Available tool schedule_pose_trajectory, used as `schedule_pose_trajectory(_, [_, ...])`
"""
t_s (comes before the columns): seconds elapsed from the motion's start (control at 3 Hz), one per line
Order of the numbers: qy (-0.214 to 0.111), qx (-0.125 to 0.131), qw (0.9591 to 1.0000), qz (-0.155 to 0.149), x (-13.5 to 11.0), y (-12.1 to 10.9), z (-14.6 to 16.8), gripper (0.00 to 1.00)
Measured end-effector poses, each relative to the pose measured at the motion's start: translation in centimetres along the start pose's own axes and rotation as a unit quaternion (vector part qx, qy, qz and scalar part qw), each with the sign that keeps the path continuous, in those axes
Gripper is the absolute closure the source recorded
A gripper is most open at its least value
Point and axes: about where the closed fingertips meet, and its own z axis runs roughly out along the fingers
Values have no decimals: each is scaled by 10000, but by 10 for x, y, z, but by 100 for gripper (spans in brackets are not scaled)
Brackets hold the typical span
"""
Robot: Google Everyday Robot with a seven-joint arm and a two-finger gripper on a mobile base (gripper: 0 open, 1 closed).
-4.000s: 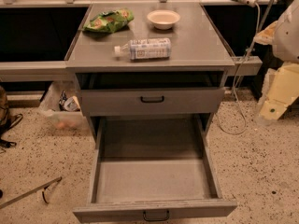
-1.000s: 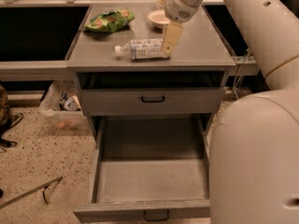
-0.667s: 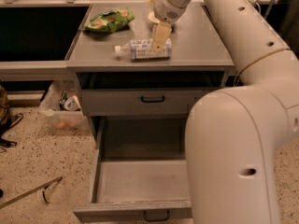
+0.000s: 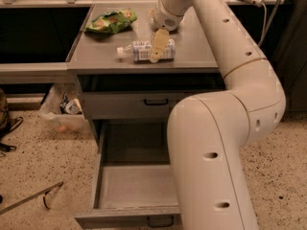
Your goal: Place blue plastic bottle into middle drawer
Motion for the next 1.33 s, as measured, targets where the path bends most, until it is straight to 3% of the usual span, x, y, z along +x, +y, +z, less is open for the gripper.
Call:
schedule_pose_trajectory(0.67, [87,-337,9979,552,19,10,30,0])
schedule_pose_trajectory(1.33, [85,-341,9978,557,19,10,31,42])
